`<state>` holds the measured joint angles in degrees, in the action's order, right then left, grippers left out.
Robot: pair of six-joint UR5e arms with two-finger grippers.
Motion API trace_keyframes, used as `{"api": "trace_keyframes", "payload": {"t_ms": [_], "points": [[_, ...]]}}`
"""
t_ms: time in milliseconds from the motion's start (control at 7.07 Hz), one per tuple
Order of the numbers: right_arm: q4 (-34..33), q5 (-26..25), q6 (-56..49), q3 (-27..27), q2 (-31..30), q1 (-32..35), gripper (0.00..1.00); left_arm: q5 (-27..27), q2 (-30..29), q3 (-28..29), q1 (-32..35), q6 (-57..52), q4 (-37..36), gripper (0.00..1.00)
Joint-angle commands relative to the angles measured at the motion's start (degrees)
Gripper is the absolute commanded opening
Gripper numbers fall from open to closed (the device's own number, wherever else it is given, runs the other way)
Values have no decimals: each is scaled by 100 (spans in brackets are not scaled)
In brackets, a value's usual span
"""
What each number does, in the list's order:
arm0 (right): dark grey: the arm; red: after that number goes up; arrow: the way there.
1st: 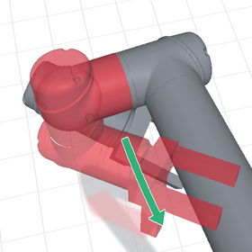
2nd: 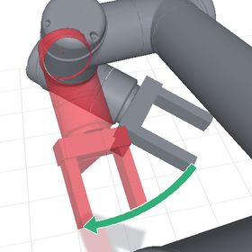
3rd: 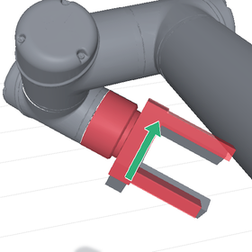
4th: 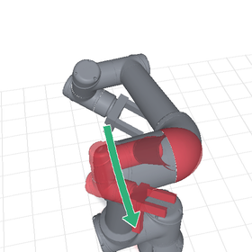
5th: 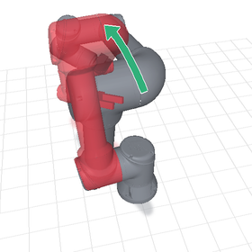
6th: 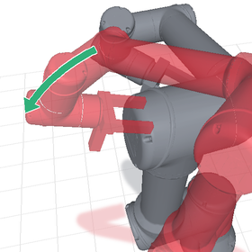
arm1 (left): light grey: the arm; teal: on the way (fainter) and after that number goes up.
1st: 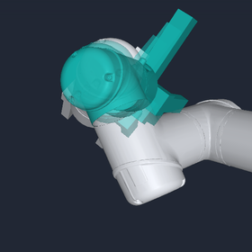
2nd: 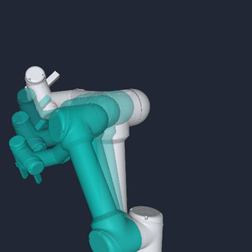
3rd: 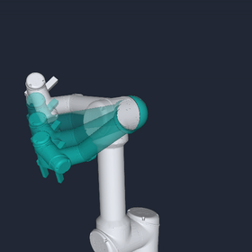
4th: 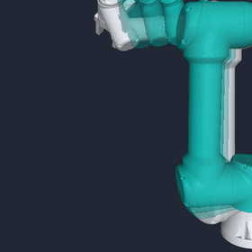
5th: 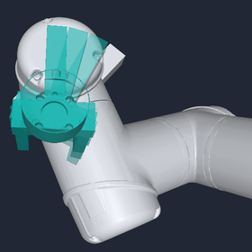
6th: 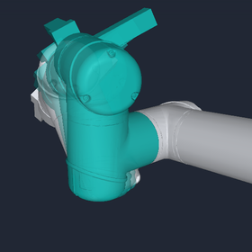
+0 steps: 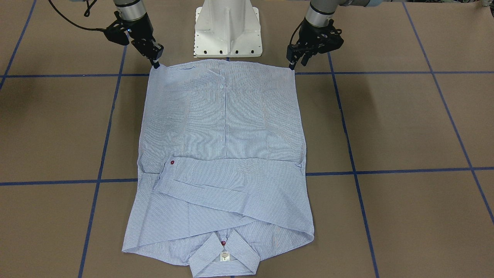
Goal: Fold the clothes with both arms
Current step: 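Move both grippers to the hem corners nearest the robot and grasp them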
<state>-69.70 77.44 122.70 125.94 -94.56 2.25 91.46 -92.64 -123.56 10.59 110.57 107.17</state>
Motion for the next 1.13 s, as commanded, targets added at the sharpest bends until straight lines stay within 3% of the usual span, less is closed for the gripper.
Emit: {"api": "trace_keyframes", "payload": {"t_ms": [0, 566, 991], "points": [[0, -1, 0, 1, -1, -6, 0, -6, -35, 182, -110, 52, 14, 60], [0, -1, 0, 1, -1, -6, 0, -6, -325, 621, -215, 52, 75, 59], [0, -1, 0, 1, -9, -6, 0, -6, -325, 649, -233, 61, 75, 50]]}}
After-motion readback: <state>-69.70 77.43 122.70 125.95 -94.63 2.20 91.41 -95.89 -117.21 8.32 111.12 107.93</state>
